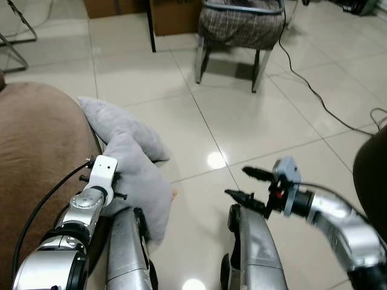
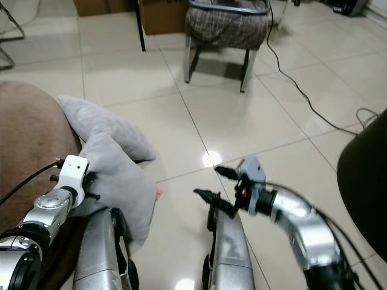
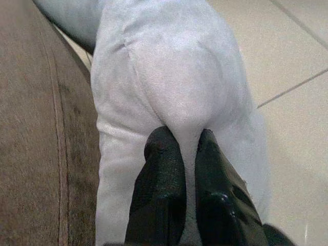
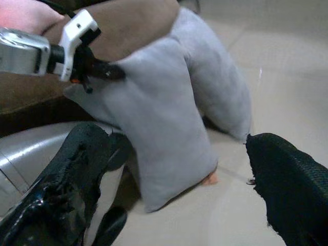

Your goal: Move the pillow to the sofa from floor

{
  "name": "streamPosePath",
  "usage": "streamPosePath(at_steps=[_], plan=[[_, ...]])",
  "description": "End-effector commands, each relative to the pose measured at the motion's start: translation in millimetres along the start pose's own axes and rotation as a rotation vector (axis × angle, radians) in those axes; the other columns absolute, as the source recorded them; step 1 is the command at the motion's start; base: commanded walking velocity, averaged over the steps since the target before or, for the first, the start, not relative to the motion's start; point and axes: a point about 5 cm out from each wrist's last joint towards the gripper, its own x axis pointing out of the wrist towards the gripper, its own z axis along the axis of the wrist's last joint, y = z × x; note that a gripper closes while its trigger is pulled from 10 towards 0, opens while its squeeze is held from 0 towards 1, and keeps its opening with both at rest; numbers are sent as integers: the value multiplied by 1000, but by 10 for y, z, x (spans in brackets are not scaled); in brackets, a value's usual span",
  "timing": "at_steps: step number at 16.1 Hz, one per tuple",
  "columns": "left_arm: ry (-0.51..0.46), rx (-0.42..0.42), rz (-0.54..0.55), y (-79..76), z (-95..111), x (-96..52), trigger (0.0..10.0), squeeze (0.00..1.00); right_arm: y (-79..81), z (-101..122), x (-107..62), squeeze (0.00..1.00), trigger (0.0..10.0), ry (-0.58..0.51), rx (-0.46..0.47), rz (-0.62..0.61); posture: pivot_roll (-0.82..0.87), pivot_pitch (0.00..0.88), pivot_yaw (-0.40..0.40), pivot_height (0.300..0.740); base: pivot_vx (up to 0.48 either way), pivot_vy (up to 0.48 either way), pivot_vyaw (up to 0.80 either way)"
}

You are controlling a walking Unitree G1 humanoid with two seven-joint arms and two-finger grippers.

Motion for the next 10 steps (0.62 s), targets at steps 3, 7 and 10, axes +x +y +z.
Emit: streamPosePath(at_steps=[3,7,10], plan=[[-137,-14,-68,-61,282,31,0,0,-172,57,-49,0,10000,2,-19,-8,-38,17,12,506,0,0,0],[-248,-36,-122,-45,507,7,0,0,-259,111,-30,0,10000,-28,-26,-35,-19,0,17,506,0,0,0],[-378,-54,-202,-125,756,-107,0,0,-151,166,-100,0,10000,-92,-26,-85,10,0,9,506,0,0,0]])
